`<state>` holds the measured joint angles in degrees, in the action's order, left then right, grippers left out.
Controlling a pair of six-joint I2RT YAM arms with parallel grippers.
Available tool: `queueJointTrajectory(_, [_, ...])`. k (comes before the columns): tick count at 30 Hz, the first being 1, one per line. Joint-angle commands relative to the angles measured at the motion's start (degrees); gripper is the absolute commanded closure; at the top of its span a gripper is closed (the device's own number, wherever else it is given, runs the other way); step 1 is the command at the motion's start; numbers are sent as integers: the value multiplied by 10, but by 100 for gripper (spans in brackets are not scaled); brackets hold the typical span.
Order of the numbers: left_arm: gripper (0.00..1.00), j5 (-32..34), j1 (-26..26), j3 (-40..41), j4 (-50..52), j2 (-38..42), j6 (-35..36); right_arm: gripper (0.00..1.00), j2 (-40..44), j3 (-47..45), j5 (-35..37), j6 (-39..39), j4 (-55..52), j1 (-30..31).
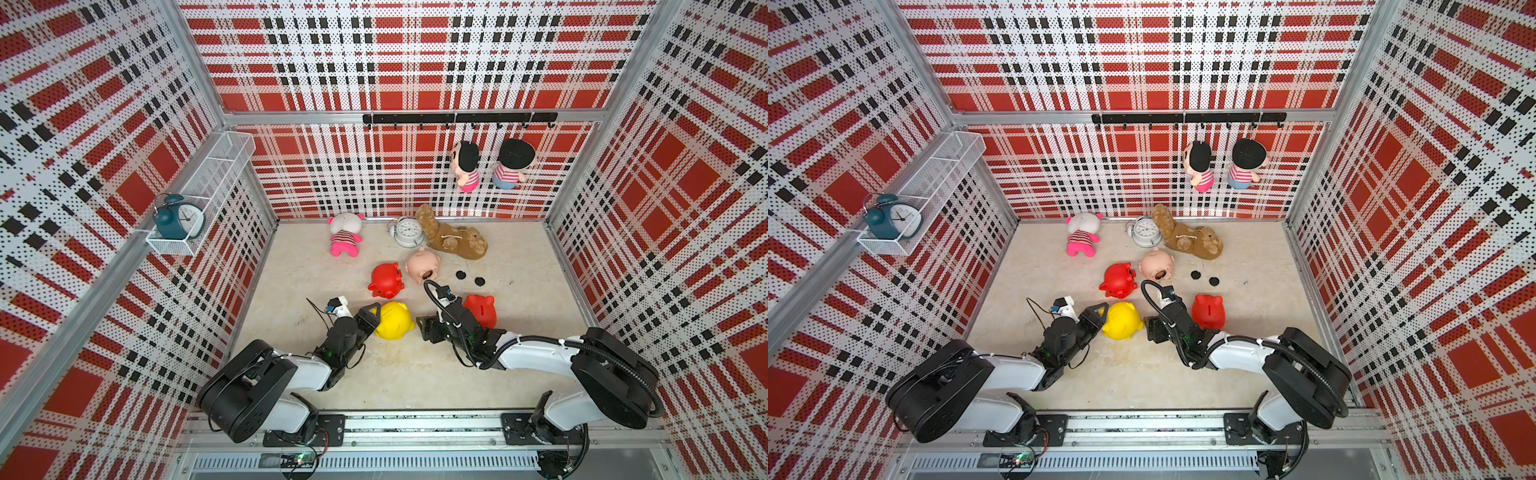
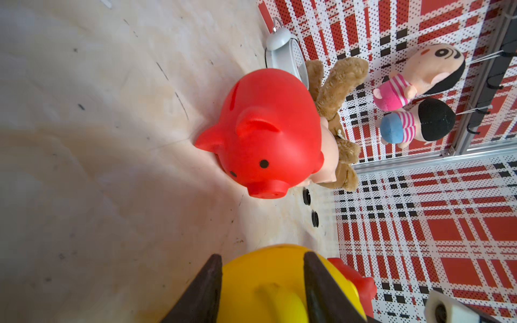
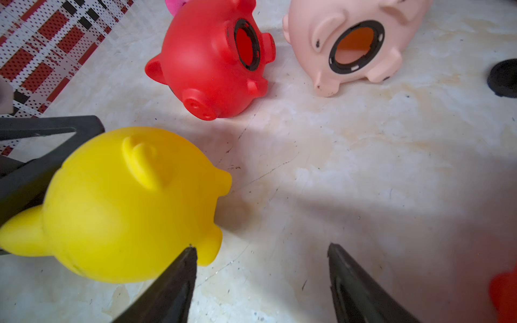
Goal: Open piggy banks
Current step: Move the piggy bank to the center of the board.
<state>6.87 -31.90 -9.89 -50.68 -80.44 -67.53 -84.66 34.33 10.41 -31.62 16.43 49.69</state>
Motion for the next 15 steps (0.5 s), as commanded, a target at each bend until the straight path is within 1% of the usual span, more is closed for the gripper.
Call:
queueJointTrajectory(1, [49, -22, 16, 12, 73, -3, -4, 25, -14, 20, -34, 15, 41, -3])
queueJointTrajectory(4, [48, -27, 22, 11, 77, -3, -2, 26, -25, 28, -68, 13, 65, -3])
queueJointTrajectory(9, [45, -29, 26, 11, 84, -2, 0, 26, -49, 40, -87, 4, 83, -2])
queueJointTrajectory(11, [40, -30, 28, 11, 91, 5, 1, 26, -51, 42, -85, 5, 80, -2])
queueJointTrajectory(15, [20, -29, 43, 4, 139, 44, 21, 26, -27, 34, -62, 14, 63, -2])
